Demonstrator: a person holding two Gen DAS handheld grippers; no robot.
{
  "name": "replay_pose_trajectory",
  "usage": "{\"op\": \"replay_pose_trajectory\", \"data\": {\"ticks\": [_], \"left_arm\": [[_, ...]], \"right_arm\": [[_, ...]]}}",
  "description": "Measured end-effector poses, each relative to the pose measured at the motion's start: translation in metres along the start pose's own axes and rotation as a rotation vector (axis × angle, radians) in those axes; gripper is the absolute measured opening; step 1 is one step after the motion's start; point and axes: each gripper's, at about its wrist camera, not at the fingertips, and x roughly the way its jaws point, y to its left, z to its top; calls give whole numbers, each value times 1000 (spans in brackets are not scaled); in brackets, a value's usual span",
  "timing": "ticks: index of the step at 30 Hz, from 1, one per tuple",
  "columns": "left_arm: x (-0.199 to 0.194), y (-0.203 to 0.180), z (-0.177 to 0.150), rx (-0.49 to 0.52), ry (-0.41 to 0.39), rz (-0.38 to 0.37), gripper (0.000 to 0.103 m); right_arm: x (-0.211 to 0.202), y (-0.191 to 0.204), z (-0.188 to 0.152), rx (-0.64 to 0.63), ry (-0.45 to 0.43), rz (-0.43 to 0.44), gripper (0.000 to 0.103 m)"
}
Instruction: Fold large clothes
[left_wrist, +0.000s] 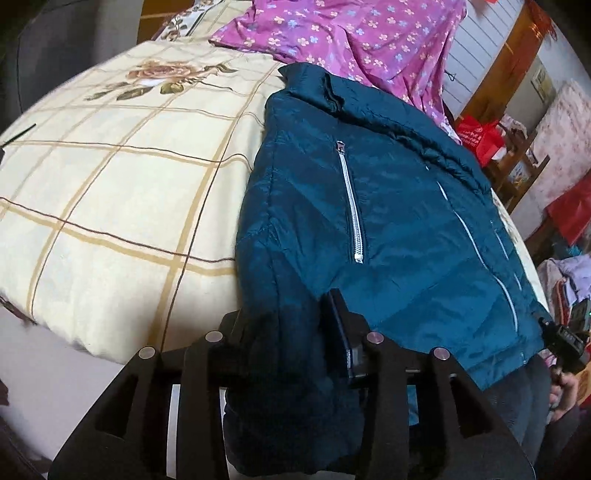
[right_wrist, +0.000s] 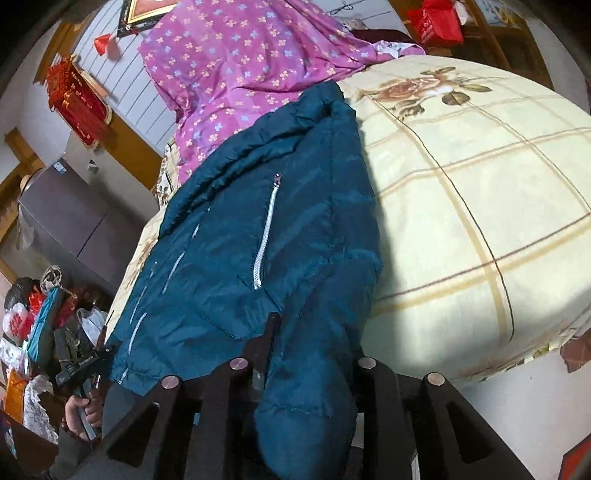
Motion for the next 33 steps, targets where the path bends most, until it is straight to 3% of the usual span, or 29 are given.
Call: {"op": "replay_pose_trajectory", "data": {"ticks": [9, 14, 20, 22, 25, 33], "left_arm": [[-1, 1, -2, 6, -16, 6, 36], [-1, 1, -2, 5, -15, 5, 36], [-1, 1, -1, 7, -10, 6, 35], [-1, 3, -1, -8, -1, 1, 29], [-9, 2, 4, -9, -12, 11, 18], [-63, -2, 27, -52, -155, -40, 15]], "right_arm": [[-2, -5, -10, 23, -7, 47, 31], [-2, 6, -17, -58, 7, 46, 31], [-7, 17, -19, -115, -18, 11, 21], [-9, 19, -19, -124, -29, -4, 18], [-18, 29, -16, -161, -79, -38, 15], [-67, 70, 7, -266, -251, -71, 13]]}}
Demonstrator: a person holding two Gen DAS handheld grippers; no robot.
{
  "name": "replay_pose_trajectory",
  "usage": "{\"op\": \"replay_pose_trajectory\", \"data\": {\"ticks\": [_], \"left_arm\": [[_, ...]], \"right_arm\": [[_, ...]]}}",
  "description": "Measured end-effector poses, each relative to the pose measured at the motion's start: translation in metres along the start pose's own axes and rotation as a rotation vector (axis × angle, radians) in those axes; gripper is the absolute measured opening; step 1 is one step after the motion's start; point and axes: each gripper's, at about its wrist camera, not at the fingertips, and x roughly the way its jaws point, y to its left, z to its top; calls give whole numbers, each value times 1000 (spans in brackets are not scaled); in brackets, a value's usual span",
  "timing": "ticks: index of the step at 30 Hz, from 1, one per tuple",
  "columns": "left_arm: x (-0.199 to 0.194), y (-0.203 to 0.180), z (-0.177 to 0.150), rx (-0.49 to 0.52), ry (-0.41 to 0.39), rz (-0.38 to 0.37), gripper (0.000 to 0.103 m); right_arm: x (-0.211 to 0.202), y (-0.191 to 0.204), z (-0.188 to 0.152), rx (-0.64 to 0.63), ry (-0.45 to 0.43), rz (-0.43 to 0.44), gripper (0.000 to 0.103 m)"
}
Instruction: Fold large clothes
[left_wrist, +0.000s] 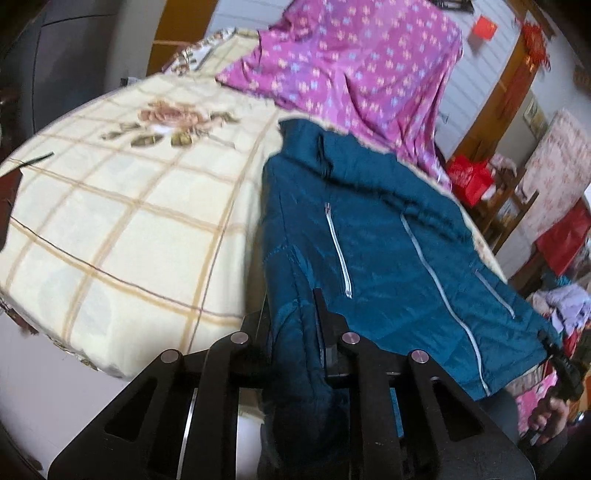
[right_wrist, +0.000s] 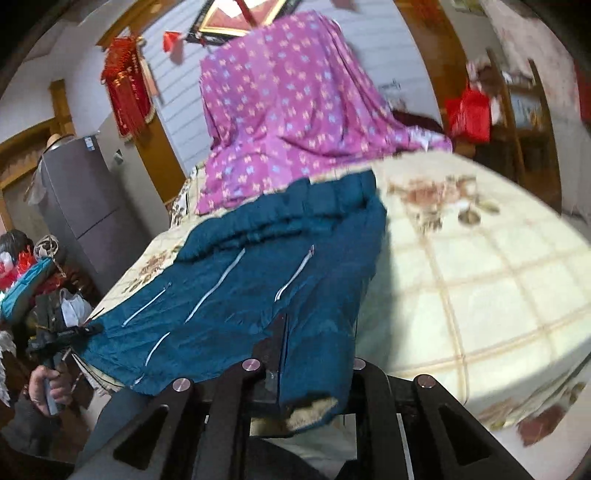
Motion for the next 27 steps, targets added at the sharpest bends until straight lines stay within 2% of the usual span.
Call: {"op": "replay_pose_trajectory", "data": {"ticks": [7, 17, 18, 22, 25, 27], "left_arm": [[-28, -1, -3, 21, -22, -19, 13], [-100, -9, 0, 5, -141, -83, 12], [-107, -10, 0, 2, -157, -83, 6], [-140, -5, 2, -12, -228, -88, 5], [-137, 2, 2, -10, -219, -61, 4], [-122, 3, -2, 22, -177, -38, 5]], "right_arm": [[-25, 4, 2, 32, -55, 47, 12], [-81, 9, 5, 60, -154, 101, 12], [-87, 10, 4, 59, -164, 101, 12], [-108, 7, 3, 76, -200, 102, 12], [-108, 1, -1, 79, -185, 92, 12], [-105, -4, -7, 105, -173, 105, 12]]}}
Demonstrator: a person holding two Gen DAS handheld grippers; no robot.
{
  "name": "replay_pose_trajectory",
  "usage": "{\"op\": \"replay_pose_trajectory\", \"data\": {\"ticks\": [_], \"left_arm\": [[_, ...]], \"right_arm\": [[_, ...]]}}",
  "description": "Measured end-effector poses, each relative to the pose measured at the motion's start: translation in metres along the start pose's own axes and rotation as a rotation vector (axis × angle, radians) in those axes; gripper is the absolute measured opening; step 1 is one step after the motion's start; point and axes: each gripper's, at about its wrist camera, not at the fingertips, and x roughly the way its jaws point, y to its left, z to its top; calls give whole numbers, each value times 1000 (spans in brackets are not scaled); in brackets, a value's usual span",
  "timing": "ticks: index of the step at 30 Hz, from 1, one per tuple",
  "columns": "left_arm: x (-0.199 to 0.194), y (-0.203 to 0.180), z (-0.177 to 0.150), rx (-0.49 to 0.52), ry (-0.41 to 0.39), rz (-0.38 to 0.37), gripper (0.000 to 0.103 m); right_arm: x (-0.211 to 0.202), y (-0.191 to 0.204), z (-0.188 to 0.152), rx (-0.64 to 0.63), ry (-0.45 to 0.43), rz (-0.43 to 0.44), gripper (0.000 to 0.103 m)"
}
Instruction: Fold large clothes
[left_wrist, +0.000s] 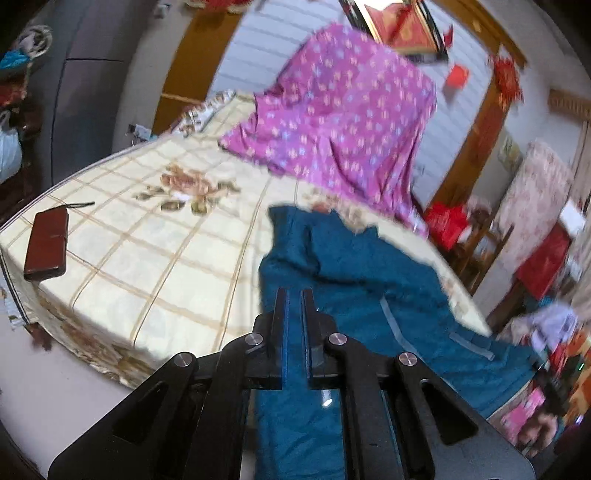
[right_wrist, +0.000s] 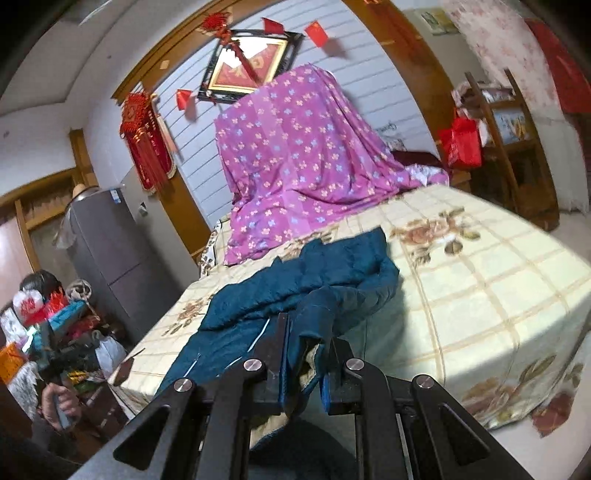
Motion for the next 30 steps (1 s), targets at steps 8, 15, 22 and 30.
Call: {"op": "replay_pose_trajectory", "data": {"ticks": [8, 15, 22, 30], "left_arm": [[76, 35, -66, -49, 258, 0, 75], [111, 61, -125, -265, 469, -178, 77], [109, 19, -136, -198, 506, -385, 76], [96, -12, -132, -23, 418, -287, 25]], "right_arm": [[8, -22, -27, 69, 63, -2, 12], [13, -28, -44, 70, 113, -25, 12], [20, -38, -58, 91, 167, -55, 12], [25, -65, -80, 225, 204, -48, 39]]}}
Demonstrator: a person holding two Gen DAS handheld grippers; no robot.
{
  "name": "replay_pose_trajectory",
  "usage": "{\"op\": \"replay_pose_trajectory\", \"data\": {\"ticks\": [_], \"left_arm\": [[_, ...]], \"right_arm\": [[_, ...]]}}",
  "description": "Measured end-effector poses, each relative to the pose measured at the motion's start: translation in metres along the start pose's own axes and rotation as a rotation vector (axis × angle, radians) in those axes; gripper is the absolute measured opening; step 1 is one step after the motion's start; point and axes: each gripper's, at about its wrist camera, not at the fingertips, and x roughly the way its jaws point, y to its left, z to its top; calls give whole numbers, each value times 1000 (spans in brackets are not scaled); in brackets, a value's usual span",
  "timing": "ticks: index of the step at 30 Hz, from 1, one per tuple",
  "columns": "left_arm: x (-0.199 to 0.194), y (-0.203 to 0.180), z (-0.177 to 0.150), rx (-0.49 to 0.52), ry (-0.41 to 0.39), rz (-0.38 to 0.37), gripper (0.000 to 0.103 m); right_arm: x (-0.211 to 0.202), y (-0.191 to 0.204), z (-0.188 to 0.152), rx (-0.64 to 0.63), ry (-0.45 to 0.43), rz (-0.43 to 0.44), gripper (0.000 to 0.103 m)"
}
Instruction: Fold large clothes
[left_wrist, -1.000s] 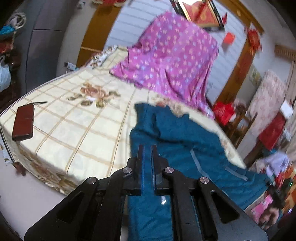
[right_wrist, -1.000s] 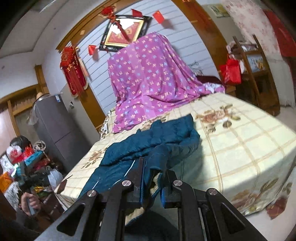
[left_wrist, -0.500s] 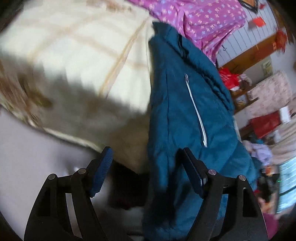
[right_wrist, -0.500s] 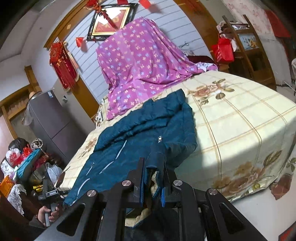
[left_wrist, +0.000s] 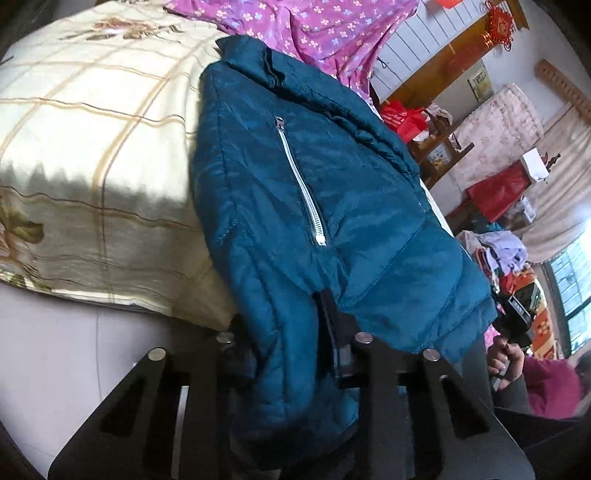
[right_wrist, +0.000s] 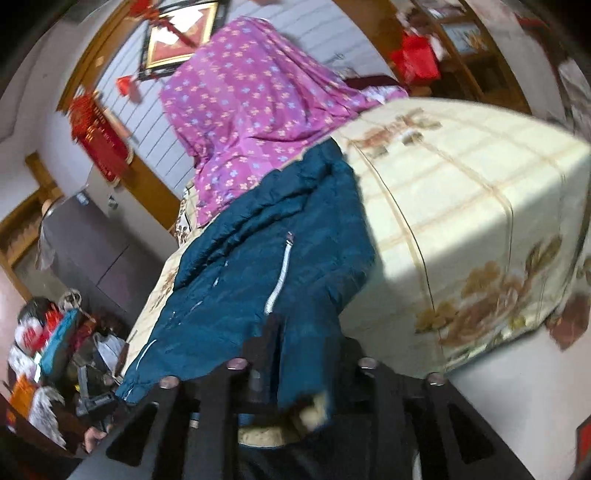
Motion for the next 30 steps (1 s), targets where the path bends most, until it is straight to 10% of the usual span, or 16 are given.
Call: {"op": "replay_pose_trajectory", "data": {"ticks": [3, 9, 13, 16, 30], "left_arm": [[4, -2, -1, 15, 4, 18, 25], [16, 5, 3, -18, 43, 12, 33], [5, 11, 4, -14, 13, 8, 19], [-10, 11, 5, -12, -37, -7, 11], [-104, -33, 53, 42, -300, -143, 7]], "right_arm": [[5, -10, -7, 38, 7, -6, 65], [27, -29, -9, 125, 47, 101, 67], [32, -23, -7, 98, 73, 163, 29], [29, -6, -9, -18, 91, 133, 19], [-44, 30, 28, -14, -147, 395, 14]]}}
